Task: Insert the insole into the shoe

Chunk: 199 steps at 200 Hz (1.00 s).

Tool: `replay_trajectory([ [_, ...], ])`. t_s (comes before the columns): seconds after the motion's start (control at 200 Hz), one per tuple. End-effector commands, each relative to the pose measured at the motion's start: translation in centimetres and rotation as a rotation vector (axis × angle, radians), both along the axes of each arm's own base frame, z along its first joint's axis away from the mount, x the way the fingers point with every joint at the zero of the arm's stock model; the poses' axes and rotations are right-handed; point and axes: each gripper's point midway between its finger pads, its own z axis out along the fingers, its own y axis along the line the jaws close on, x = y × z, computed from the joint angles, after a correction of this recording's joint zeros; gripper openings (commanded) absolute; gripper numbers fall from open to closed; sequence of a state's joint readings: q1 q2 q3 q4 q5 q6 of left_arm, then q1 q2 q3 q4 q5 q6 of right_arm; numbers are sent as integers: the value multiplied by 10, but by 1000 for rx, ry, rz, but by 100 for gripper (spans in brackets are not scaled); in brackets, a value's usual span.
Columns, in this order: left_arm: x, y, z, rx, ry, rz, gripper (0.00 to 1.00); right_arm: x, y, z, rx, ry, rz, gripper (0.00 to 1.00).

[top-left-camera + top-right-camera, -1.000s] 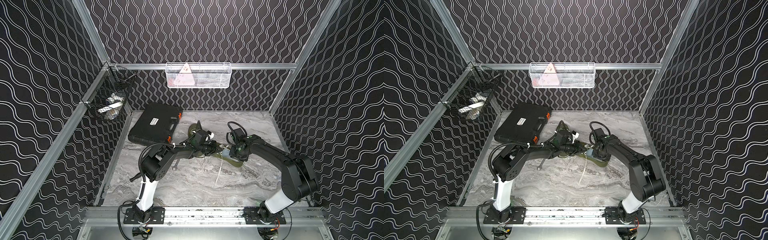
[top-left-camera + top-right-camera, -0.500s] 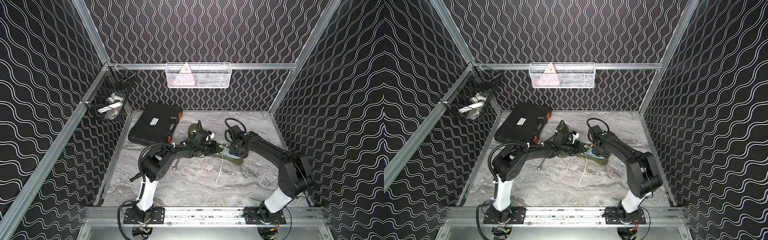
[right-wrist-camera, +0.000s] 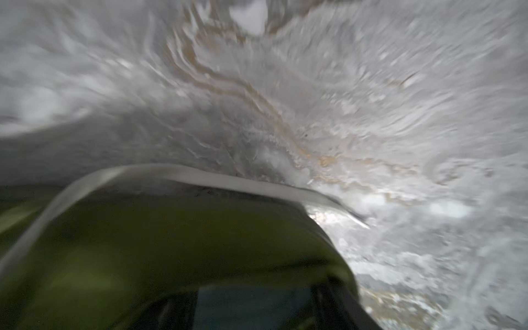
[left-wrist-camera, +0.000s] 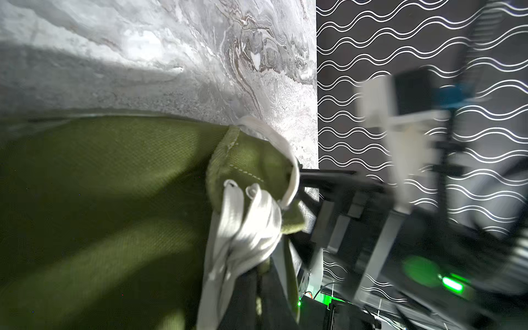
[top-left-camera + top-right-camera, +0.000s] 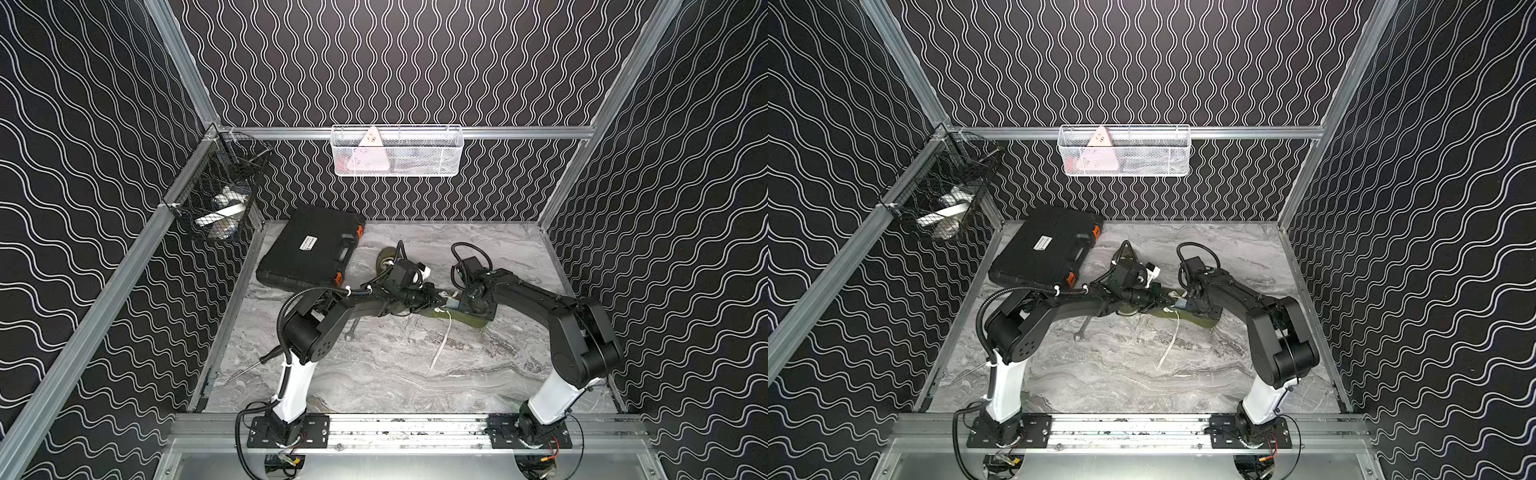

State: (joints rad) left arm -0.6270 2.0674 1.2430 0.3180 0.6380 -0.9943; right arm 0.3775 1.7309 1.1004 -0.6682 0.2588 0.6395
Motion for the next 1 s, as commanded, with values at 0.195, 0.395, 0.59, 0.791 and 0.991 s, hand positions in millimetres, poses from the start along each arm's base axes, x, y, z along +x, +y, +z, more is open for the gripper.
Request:
replay_trajectory([
  [0.195, -1, 1, -3, -2, 5, -10, 0, 1, -3, 5, -16, -52, 4, 67],
  [0.395, -1, 2, -5, 30, -5, -21, 0, -7, 5, 21, 7, -38, 32, 67],
  [0.59, 1, 1, -7, 23, -4, -14, 0, -13, -1, 3, -52, 53, 59, 67],
  [0.791, 1, 3, -5, 38, -17, -17, 0, -16, 10, 36, -7, -14, 80, 67],
  [0.991, 1, 1, -3, 31, -17, -22, 0, -17, 6, 4, -51, 75, 105, 66],
])
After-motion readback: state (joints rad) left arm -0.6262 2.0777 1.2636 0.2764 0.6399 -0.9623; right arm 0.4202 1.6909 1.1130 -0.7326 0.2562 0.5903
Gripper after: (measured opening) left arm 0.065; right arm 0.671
